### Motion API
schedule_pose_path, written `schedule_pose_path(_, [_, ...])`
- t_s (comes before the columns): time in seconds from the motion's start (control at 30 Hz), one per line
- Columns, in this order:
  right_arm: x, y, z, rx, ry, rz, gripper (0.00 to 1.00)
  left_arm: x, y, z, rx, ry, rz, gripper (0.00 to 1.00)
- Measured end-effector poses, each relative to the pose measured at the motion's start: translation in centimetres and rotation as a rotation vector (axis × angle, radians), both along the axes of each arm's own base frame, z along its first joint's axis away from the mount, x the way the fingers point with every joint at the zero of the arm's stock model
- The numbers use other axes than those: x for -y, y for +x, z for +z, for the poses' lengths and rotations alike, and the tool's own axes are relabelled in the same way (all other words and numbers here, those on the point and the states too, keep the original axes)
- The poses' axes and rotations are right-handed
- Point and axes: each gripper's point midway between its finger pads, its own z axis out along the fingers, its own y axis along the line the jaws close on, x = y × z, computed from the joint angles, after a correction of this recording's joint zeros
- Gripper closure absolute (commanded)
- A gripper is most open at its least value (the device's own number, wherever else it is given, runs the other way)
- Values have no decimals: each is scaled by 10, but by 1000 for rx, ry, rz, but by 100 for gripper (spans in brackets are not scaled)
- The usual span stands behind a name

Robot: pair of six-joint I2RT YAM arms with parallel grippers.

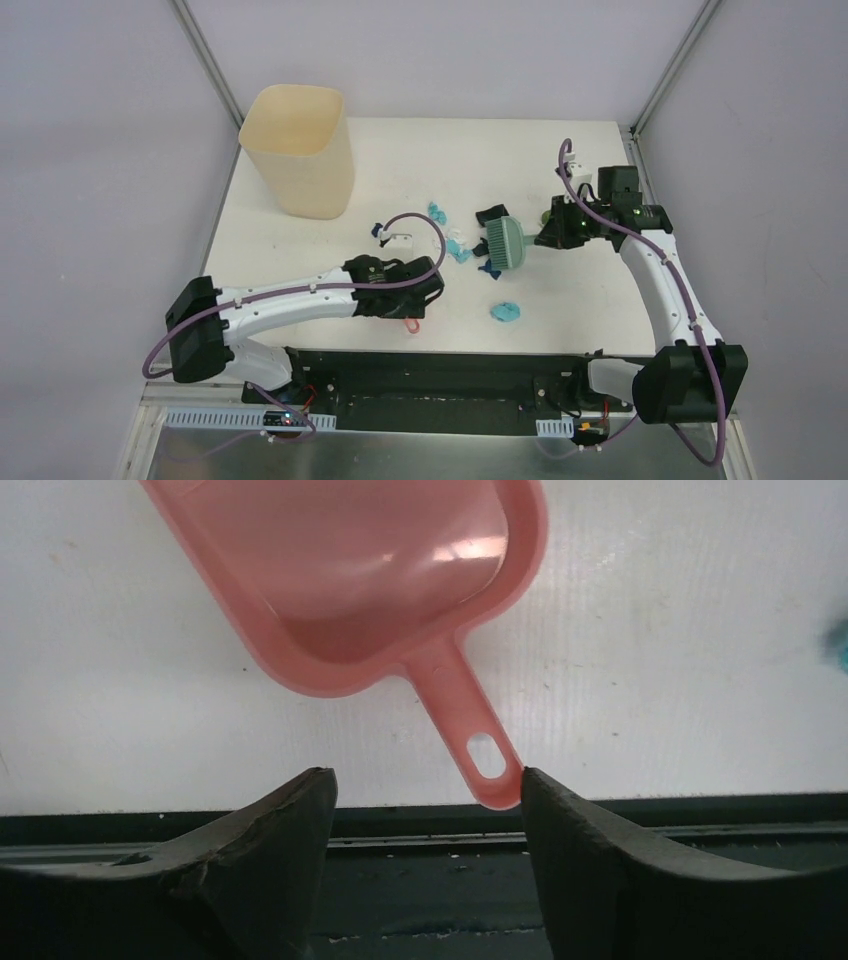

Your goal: Sweep away the paper scraps from the table

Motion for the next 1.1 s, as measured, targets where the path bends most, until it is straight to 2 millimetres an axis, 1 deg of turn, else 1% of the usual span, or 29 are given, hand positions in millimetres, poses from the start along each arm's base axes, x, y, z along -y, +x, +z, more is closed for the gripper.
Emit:
schedule_pose_path(0.03, [0, 0, 0, -1, 2, -1, 100, -1, -1, -5, -8, 15, 24, 21])
schedule_pose_path(0.07, [0, 0, 0, -1, 3, -3, 100, -3, -3, -10, -16, 34, 48, 20])
schedule_pose_path(0.13, [0, 0, 1, 1, 9, -2, 100, -5, -7, -18, -19, 68, 82, 19])
schedule_pose_path(0.2, [0, 0, 4, 9, 15, -2, 100, -6, -9, -21, -14, 88, 100, 20])
schedule_pose_path(0.33, [-2, -2, 12, 34, 38, 5, 100, 0, -7, -25, -7, 100, 125, 23])
schedule_pose_path(0.43, [-6, -5, 20, 27, 83, 10, 100, 3, -4, -34, -7, 114, 156, 25])
schedule_pose_path(0.53, [-8, -5, 34, 25, 132, 5, 100, 4, -4, -43, -13, 125, 200, 30])
schedule_pose_path(0.67, [-12, -4, 48, 47, 167, 22, 100, 5, -2, -45, -7, 102, 247, 35])
schedule_pose_path(0.83, [-15, -6, 49, 37, 187, 34, 100, 8, 0, -46, 4, 90, 257, 37])
schedule_pose_path(0.93, [-15, -6, 49, 37, 187, 34, 100, 5, 2, -50, 15, 117, 252, 37])
schedule_pose_path(1.03, [-15, -6, 48, 38, 183, 32, 100, 3, 2, -53, 14, 145, 236, 40])
schedule_pose_path(1.1, [-15, -6, 48, 38, 182, 31, 100, 2, 2, -53, 10, 151, 222, 44])
